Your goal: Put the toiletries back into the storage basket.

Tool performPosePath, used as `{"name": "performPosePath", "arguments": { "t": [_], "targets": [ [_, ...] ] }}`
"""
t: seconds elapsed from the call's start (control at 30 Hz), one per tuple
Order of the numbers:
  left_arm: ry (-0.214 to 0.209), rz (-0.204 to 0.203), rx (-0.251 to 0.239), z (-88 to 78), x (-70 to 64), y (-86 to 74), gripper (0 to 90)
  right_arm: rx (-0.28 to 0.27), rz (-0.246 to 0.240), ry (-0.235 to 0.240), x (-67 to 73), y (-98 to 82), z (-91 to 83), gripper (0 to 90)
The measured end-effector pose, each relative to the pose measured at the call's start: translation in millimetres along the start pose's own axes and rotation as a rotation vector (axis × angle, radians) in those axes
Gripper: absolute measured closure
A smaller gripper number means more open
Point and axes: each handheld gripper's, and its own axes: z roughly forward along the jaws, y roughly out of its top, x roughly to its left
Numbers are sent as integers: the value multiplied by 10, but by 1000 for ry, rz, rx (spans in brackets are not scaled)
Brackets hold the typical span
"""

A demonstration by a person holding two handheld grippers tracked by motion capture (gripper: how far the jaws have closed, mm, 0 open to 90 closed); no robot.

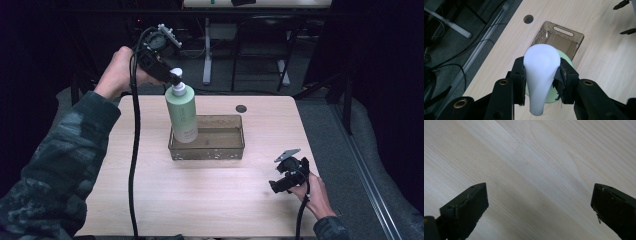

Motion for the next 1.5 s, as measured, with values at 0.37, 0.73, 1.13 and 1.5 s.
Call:
{"name": "performPosePath", "arguments": {
  "t": [0.37,0.73,1.13,1.5],
  "targets": [
    [-23,-18,5,149,32,-32,638,5,-15,-8,10,10,-1,8],
    [-25,-30,0,251,38,-73,638,7,-12,-7,6,8,1,9],
    [-29,-36,-2,380,20,-102,638,3,-7,-4,18,14,-4,10],
    [-30,-61,-5,496,38,-209,639,4,-14,-11,5,11,-3,11]
  ]
}}
